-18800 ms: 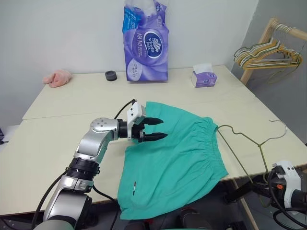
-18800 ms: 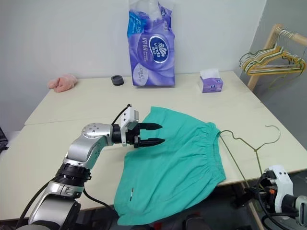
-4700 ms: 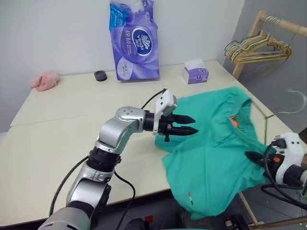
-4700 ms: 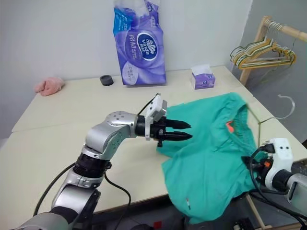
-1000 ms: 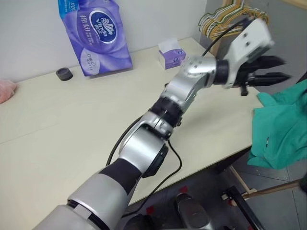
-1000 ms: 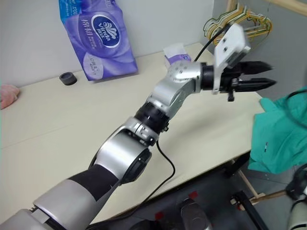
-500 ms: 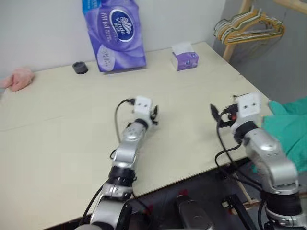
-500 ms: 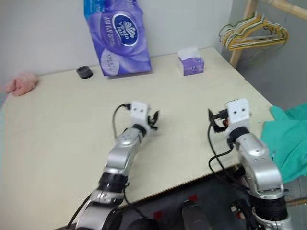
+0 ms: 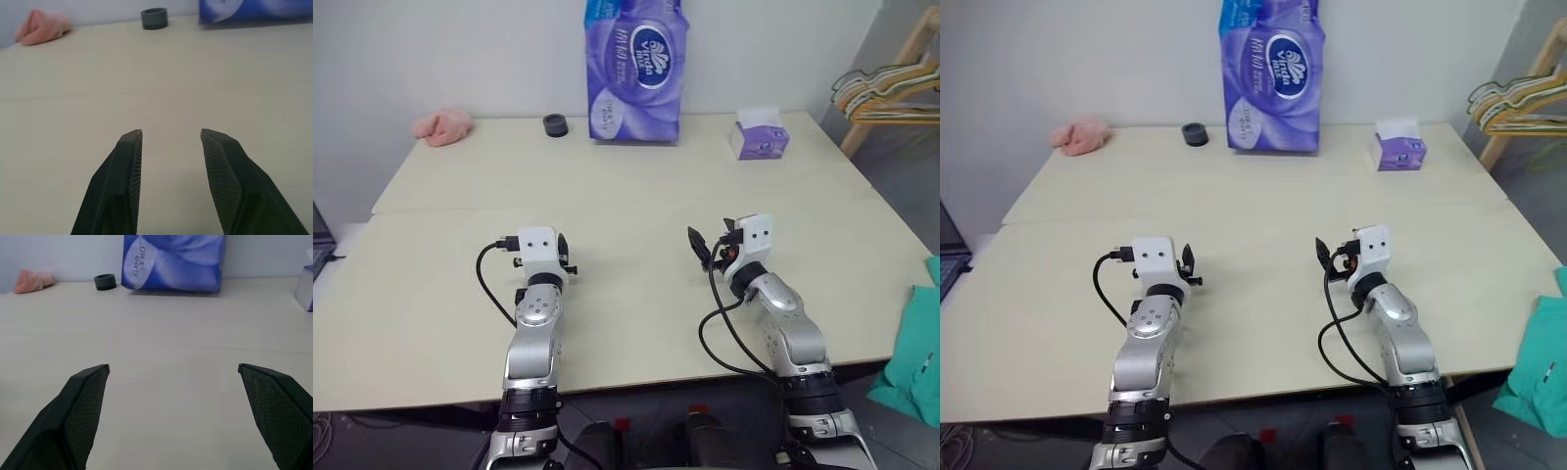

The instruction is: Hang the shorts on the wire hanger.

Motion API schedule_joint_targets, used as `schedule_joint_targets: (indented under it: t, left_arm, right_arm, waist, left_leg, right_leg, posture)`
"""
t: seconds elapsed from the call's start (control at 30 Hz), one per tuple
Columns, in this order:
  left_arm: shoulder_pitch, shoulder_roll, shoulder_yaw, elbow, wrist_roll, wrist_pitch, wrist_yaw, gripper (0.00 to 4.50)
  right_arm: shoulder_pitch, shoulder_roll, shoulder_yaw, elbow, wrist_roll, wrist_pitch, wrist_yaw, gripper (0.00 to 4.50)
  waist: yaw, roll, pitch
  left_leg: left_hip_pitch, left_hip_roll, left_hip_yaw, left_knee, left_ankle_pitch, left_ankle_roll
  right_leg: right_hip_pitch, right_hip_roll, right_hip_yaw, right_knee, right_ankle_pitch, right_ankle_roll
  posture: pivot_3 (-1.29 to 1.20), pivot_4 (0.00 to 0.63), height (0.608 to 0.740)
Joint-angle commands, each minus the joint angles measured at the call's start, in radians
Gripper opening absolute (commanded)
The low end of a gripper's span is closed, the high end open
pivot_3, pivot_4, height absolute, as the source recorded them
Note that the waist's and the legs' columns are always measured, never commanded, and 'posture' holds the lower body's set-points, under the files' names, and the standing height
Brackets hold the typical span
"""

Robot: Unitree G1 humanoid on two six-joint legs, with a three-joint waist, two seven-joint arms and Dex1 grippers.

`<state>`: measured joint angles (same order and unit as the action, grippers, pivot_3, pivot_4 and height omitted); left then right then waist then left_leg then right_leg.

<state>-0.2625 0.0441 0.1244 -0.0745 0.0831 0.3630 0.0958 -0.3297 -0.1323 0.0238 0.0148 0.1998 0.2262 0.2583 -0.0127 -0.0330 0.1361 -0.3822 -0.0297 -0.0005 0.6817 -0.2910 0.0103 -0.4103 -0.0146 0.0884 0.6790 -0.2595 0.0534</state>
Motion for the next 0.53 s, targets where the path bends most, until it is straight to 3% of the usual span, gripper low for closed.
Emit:
schedule_joint_targets:
  t: [0.03,0.53]
  left_arm:
    - [0.008,-0.004,-0.002,-0.052,-0.023,-0.024,-0.010,2.00]
    - [0.044,0.008,-0.008,-0.081,-0.073,-0.036,-0.052,2.00]
  right_arm:
    - [0.002,0.001,-0.001,-0.005,-0.005,-0.042,0.018,4.49]
    - [0.003,0.004,0.008,0.007,-0.005,-0.044,0.056,4.49]
  waist:
    - [0.012,0.000,-0.001]
    - [0.038,0.000,-0.002]
  left_leg:
    - [0.000,0.000,0.000,0.000,0.000,0.000]
    - [0.000,0.001,-0.001,0.000,0.003,-0.001]
  right_leg:
    - [0.000,0.000,0.000,0.000,0.000,-0.001]
    - [0.000,0.001,-0.003,0.000,0.002,-0.004]
  posture:
    - [0.12,0.075,0.740]
    - [0.21,0.108,0.740]
